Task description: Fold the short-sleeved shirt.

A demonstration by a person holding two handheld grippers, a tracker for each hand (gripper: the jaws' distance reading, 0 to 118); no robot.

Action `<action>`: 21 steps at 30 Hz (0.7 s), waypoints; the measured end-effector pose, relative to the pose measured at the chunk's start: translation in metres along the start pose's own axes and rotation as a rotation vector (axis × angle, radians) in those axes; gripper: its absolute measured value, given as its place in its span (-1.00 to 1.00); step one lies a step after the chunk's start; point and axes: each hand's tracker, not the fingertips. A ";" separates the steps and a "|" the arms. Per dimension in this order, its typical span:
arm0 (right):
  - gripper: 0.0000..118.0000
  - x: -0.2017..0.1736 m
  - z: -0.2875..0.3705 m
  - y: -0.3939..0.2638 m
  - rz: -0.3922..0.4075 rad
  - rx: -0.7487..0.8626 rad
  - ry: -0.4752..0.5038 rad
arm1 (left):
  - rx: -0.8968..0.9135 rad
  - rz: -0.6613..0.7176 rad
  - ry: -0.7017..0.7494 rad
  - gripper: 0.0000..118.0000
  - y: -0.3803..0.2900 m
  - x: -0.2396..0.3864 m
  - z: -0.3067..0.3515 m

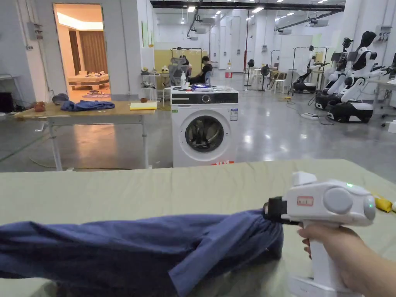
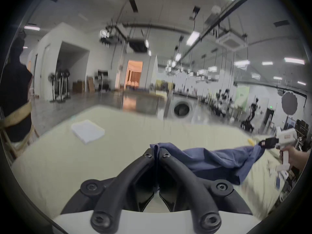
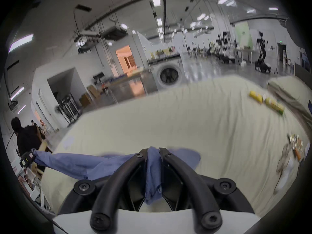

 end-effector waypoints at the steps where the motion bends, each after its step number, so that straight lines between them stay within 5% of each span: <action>1: -0.84 0.007 -0.008 -0.027 -0.006 -0.054 -0.012 | -0.069 -0.010 0.015 -1.00 -0.031 -0.006 0.006; 8: -0.84 0.040 -0.004 -0.155 0.005 -0.225 -0.044 | -0.243 0.036 -0.002 -1.00 -0.142 -0.025 0.085; 17: -0.84 0.055 0.101 -0.166 -0.003 -0.214 0.042 | -0.288 -0.033 -0.029 -1.00 -0.131 -0.002 0.181; 21: -0.84 0.068 0.124 -0.177 0.023 -0.314 -0.018 | -0.423 -0.049 -0.090 -1.00 -0.139 0.009 0.186</action>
